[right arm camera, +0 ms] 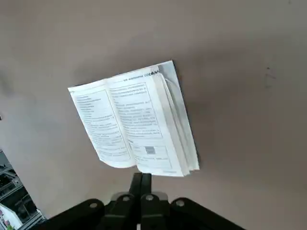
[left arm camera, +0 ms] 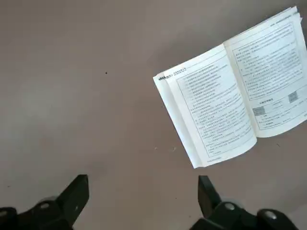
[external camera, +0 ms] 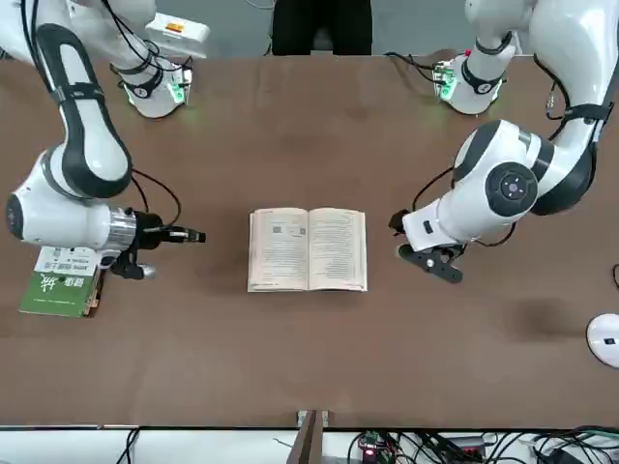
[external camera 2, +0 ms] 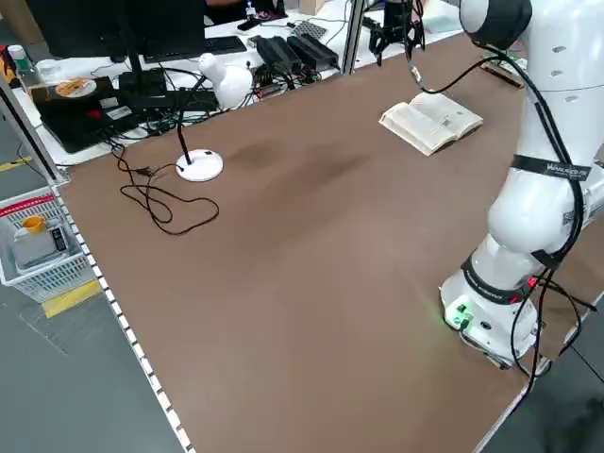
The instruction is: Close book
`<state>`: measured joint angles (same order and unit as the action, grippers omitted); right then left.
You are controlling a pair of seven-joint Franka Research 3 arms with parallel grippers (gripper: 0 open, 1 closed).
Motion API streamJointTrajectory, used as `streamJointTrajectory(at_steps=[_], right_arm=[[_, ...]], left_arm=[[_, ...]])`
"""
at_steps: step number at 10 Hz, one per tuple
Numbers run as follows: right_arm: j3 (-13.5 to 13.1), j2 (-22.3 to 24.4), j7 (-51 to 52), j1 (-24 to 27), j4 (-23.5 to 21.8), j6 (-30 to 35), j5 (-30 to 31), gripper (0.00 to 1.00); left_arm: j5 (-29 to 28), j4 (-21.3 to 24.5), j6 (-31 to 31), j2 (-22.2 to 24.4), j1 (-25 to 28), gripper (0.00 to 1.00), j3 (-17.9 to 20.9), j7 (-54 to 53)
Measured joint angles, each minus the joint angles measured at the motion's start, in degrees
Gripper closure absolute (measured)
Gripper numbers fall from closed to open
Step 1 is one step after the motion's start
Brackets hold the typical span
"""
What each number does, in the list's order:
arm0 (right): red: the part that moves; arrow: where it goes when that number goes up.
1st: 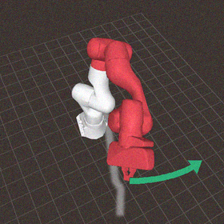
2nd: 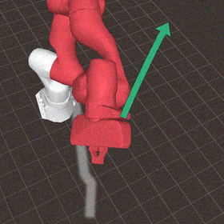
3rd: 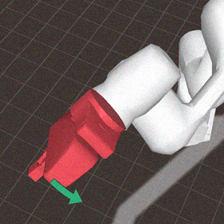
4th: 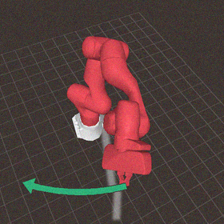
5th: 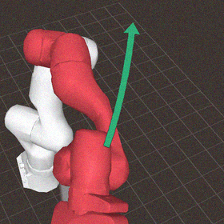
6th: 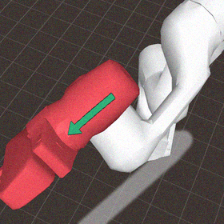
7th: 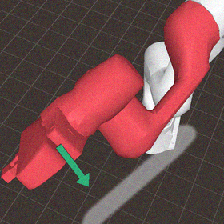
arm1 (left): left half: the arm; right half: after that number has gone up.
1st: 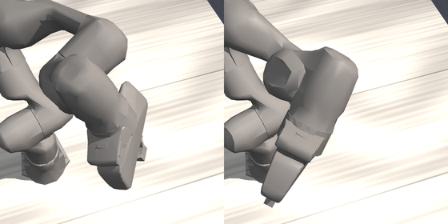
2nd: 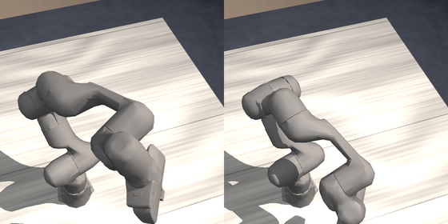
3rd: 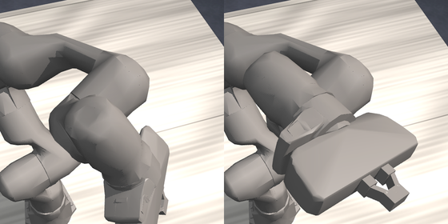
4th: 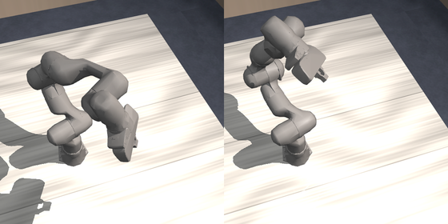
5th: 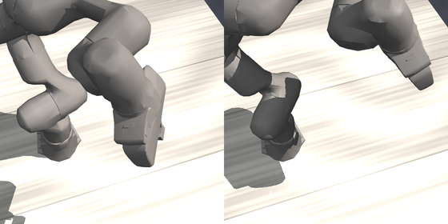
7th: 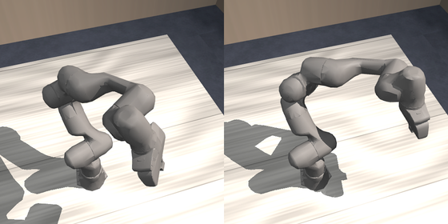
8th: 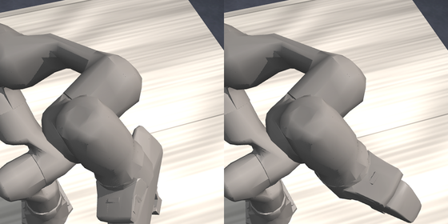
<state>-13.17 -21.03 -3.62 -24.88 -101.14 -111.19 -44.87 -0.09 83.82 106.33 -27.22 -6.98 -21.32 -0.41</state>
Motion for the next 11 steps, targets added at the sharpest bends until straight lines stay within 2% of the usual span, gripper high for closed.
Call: streamJointTrajectory(at_steps=[3,11], right_arm=[[0.0,-2.1,0.0,-2.2,0.0,-2.6,-2.2,0.99],[0.1,-8.3,5.5,-4.4,-0.1,-5.9,-10.9,0.99]], left_arm=[[0.0,-0.1,0.7,-1.7,-0.6,0.00,0.0,-0.4],[0.0,-0.4,3.5,-5.0,-3.3,0.00,-0.1,-0.4]])
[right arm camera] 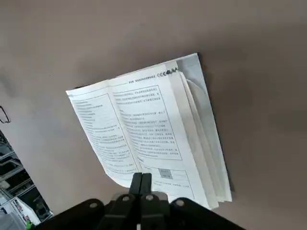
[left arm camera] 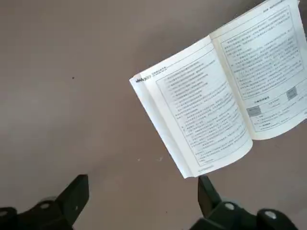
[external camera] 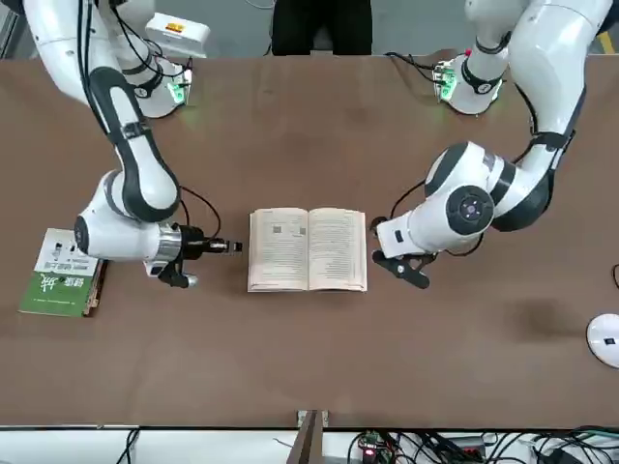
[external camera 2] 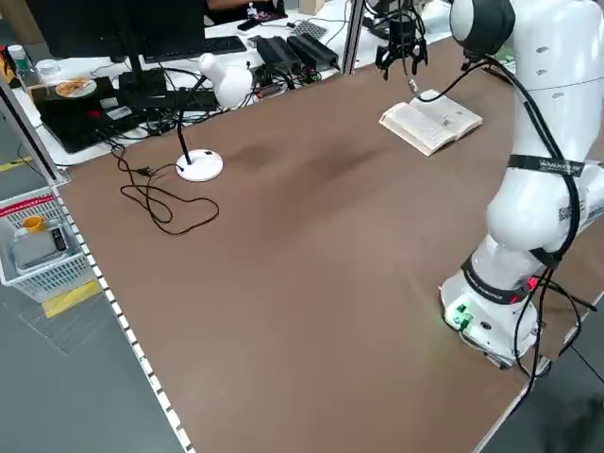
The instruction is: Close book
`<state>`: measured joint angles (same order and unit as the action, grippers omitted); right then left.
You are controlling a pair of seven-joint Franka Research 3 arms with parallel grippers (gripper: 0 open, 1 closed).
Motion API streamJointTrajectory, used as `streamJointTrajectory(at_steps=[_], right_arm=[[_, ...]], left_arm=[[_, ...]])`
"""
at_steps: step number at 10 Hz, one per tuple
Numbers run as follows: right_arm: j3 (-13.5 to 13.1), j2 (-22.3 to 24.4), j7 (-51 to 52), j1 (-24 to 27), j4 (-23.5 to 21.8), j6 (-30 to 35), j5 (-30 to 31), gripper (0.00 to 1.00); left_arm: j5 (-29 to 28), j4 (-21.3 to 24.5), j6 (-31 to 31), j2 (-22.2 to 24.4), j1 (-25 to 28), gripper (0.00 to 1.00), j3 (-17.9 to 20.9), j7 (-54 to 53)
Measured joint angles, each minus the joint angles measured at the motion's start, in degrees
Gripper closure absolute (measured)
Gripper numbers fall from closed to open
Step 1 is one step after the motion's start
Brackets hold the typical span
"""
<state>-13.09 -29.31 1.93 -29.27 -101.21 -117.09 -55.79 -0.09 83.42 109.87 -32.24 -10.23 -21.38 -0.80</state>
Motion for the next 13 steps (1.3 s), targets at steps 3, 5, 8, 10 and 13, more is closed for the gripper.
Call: streamJointTrajectory(at_steps=[3,5,8,10,13], right_arm=[[0.0,-1.9,1.9,-0.4,0.0,-1.1,-1.7,0.99],[0.0,-2.9,2.6,-1.1,0.0,-2.6,-2.0,0.99],[0.0,-3.9,3.5,-2.2,0.0,-4.3,-2.1,0.99],[0.0,-4.6,5.0,-2.4,-0.2,-5.6,-2.1,0.99],[0.0,-5.2,7.1,-2.4,-0.6,-6.2,-2.3,0.99]], left_arm=[[0.0,0.0,1.9,-1.5,-0.4,0.00,0.0,0.0],[0.0,-0.1,2.8,-2.4,-1.1,0.00,0.0,0.0],[0.0,-0.1,4.4,-3.4,-2.5,0.00,0.0,0.0],[0.0,-0.1,5.4,-4.0,-2.7,0.00,0.0,0.0],[0.0,-0.1,7.3,-5.4,-2.6,0.00,0.1,0.0]])
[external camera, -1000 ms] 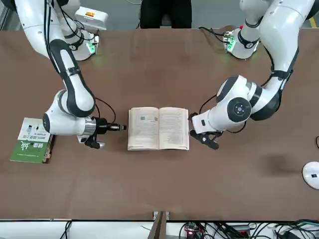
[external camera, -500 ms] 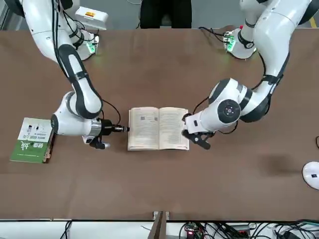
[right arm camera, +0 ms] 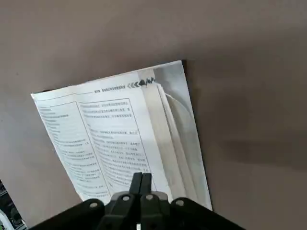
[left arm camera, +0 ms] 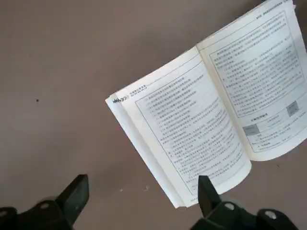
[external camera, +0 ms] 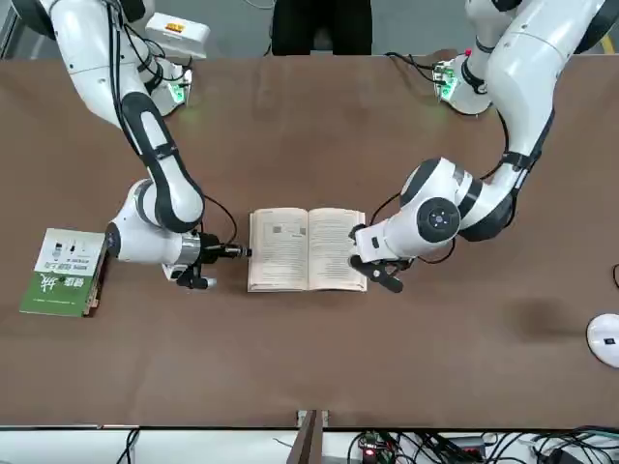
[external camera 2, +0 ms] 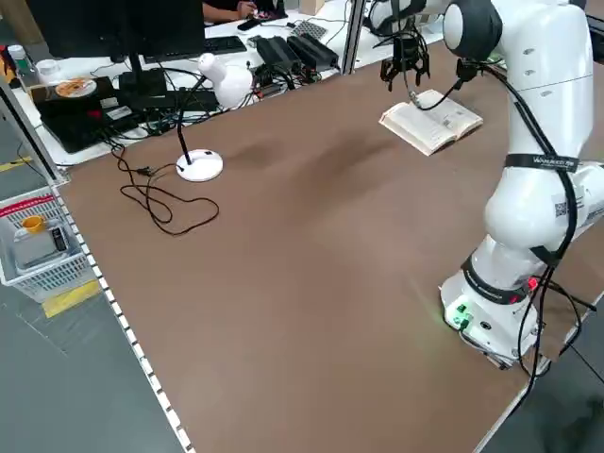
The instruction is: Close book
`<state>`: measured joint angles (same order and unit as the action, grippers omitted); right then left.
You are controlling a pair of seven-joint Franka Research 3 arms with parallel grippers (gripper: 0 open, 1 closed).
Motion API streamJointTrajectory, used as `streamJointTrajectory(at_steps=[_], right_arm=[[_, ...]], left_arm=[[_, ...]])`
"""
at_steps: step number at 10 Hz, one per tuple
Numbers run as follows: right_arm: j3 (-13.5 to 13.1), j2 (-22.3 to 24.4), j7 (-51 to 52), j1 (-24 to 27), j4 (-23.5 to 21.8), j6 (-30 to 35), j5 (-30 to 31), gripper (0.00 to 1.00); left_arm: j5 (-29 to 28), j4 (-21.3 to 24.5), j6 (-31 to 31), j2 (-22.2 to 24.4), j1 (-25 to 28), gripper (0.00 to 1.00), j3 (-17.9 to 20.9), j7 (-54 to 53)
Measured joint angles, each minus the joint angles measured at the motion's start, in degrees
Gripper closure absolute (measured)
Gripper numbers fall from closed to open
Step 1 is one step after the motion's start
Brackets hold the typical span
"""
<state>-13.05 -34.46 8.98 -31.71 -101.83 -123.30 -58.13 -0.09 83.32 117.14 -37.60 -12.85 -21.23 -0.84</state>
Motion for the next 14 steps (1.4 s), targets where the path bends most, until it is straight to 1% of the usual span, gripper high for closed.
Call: streamJointTrajectory(at_steps=[4,10,14], right_arm=[[0.0,-0.4,1.4,-0.5,-0.1,-0.5,-1.0,0.99],[0.0,-2.2,2.7,-1.8,-0.6,-3.2,-1.4,0.99],[0.1,-2.2,2.8,-2.2,-0.6,-4.2,-1.4,0.99]], left_arm=[[0.0,0.0,2.4,-1.7,-0.3,0.00,-0.1,0.0],[0.0,-0.1,3.0,-2.4,-1.4,0.00,-0.1,-0.4],[-0.1,-0.1,4.4,-2.9,-1.5,0.00,-0.1,-5.1]])
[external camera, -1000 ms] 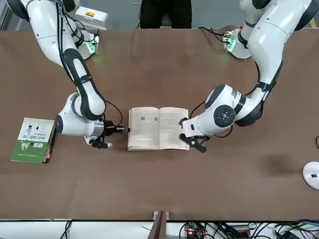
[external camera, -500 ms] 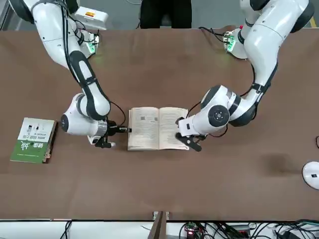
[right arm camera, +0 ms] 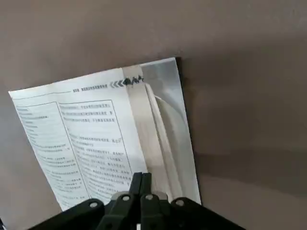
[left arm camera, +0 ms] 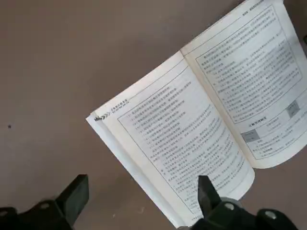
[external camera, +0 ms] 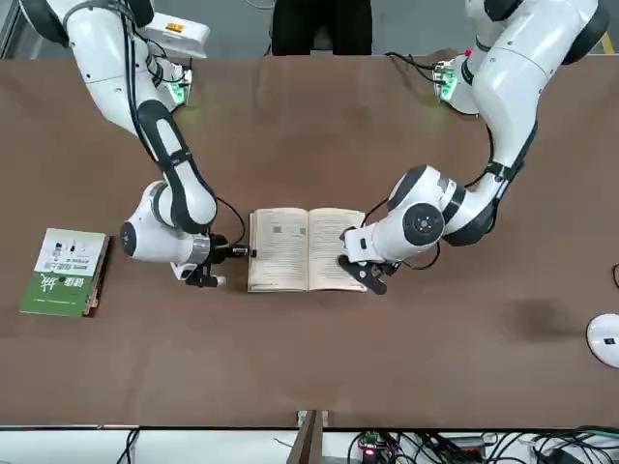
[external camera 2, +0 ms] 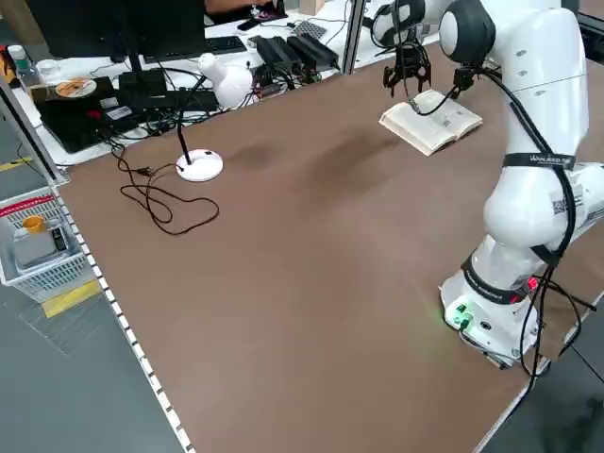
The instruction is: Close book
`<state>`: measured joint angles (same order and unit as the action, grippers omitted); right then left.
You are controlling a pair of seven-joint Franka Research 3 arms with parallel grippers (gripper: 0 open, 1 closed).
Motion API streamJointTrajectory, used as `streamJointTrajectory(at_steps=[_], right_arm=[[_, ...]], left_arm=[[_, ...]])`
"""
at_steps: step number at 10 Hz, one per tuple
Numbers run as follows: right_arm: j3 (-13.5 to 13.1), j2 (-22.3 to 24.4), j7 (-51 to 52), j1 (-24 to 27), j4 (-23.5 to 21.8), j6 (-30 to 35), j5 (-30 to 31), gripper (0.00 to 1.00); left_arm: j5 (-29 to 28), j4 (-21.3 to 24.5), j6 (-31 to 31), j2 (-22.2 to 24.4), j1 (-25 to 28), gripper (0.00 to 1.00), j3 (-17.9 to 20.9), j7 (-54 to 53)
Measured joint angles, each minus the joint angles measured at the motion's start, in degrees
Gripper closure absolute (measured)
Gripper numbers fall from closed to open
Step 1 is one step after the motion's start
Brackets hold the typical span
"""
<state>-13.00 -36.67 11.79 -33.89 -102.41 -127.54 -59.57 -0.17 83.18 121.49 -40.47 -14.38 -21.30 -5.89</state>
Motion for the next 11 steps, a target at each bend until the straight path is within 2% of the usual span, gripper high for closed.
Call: streamJointTrajectory(at_steps=[6,11], right_arm=[[0.0,-0.2,0.2,-0.7,-0.3,-0.9,0.0,0.99],[0.0,-1.3,1.0,-0.7,-0.3,-2.6,0.0,0.99]], left_arm=[[0.0,0.0,3.5,-1.2,-0.1,0.00,0.0,-4.6],[0.0,-0.3,7.8,-4.6,-0.8,0.00,0.0,-8.3]])
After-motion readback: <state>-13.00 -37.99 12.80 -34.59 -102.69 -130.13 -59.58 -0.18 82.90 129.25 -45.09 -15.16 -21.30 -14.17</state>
